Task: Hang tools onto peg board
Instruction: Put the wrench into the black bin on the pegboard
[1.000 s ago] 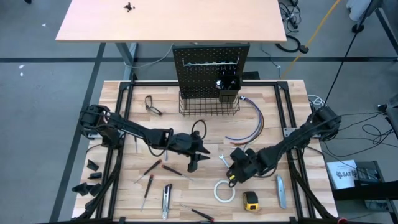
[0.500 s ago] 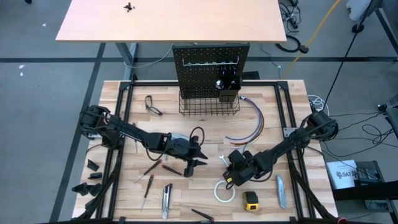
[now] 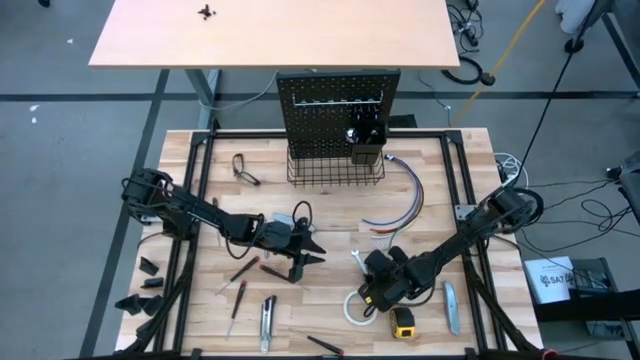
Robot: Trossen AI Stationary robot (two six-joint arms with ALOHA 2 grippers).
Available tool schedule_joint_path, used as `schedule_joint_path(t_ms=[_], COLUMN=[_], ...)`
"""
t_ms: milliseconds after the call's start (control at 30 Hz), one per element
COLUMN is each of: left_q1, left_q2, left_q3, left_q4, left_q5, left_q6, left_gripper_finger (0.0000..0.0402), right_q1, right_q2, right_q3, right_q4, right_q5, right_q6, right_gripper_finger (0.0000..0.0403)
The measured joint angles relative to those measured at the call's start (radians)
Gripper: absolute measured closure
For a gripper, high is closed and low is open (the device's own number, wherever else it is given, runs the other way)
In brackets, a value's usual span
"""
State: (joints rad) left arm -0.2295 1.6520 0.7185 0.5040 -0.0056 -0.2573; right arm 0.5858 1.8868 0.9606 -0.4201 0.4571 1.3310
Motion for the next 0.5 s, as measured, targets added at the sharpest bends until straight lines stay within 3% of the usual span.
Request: schedule_joint_path(t_ms=[167,300,433,500], left_q1=[0.0,0.0,0.0,0.0], left_q2=[0.0,-0.002,-0.002,-0.002], left_q3=[0.0,0.0,0.0,0.0], left_q4=[0.014,0.014,0.025,0.049], left_q5=[-0.004,-0.027,-0.03,-0.03], left_q6=[0.0,0.0,0.0,0.0], left_gripper_finger=[0.0285,0.0285,0.0285,0.0285], right_q1=[0.014,0.014,0.013,0.012], right_q2=[0.076,0.105,0.108,0.099], right_q3=[0.127,0.152,0.152,0.15], right_q4=[-0.208,-0.196,-0.18,-0.176], right_q5=[0.066,0.08,0.077,0.068], right_q6=[-0.097,-0.166,-0.107,-0.078], right_gripper_finger=[0.0306,0.0341,0.0381,0.0382])
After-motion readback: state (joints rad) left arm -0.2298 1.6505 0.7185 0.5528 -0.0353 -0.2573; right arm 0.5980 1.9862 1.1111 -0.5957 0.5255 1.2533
